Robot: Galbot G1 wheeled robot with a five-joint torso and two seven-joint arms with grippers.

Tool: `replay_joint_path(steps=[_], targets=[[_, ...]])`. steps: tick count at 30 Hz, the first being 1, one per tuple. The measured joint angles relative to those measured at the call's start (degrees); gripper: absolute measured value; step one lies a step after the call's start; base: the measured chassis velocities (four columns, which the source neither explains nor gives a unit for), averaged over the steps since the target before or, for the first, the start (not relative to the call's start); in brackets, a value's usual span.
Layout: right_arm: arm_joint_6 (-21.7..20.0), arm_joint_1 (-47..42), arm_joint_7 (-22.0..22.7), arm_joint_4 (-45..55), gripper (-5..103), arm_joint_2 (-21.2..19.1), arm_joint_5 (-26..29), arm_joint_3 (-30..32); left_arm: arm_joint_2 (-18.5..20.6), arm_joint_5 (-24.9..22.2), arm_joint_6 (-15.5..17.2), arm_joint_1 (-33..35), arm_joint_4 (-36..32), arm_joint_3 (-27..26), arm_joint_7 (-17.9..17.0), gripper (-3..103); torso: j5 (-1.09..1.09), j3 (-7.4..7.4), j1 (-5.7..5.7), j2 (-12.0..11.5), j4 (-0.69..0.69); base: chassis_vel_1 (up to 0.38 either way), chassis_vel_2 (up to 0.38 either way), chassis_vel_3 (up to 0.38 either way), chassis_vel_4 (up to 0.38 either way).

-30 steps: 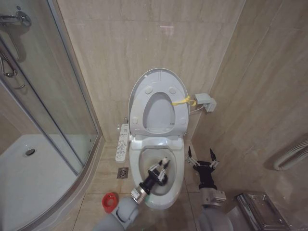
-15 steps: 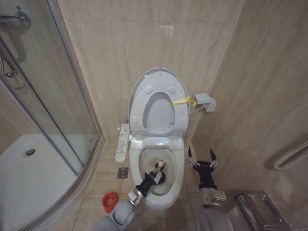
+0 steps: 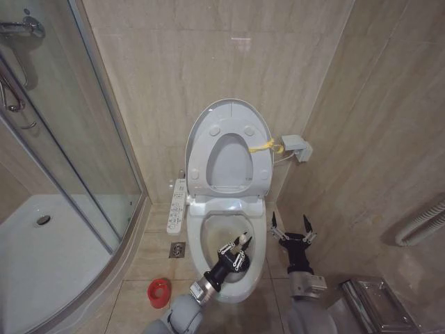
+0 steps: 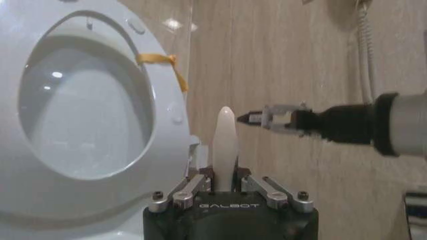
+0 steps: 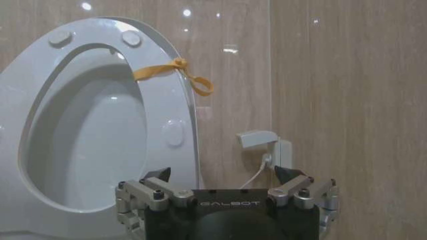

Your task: Open the toilet lid, clean the toilet bowl with a toilet brush, close the toilet lid, and flush.

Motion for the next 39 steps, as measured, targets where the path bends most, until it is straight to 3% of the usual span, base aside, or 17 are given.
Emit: replay_joint_path(steps=[8,12,22,26,33,39], targets=[[0.0,0.0,0.0,0.0,100,0.0,0.0,0.0,0.14,0.03,-2.0,-2.98,8.69,-3.11,0.31,19,0.0,0.0,0.01,0.0,0.0,0.0,0.0,0.0,0.0],[0.0,0.0,0.0,0.0,100,0.0,0.0,0.0,0.41,-0.27,-1.89,-3.04,7.55,-3.04,0.34,19,0.01,0.01,0.01,-0.01,0.01,0.0,0.0,0.0,0.0],[0.0,0.0,0.0,0.0,100,0.0,0.0,0.0,-0.43,-0.26,0.71,-0.26,-3.51,2.09,-0.24,19,0.02,0.0,0.0,0.0,0.0,0.0,0.0,0.0,0.0],[0.0,0.0,0.0,0.0,100,0.0,0.0,0.0,-0.91,-0.28,0.34,-0.66,-1.12,2.14,-0.01,19,0.01,0.0,0.0,0.0,0.0,0.0,0.0,0.0,0.0],[0.0,0.0,0.0,0.0,100,0.0,0.0,0.0,-1.52,-0.11,-1.74,-3.84,10.07,-1.71,0.94,19,0.02,0.01,0.01,-0.01,0.0,0.0,0.0,0.0,0.0],[0.0,0.0,0.0,0.0,100,0.0,0.0,0.0,-1.23,-0.17,-1.38,-2.88,6.06,-0.54,1.0,19,0.0,0.0,0.0,0.0,0.0,0.0,0.0,0.0,0.0]])
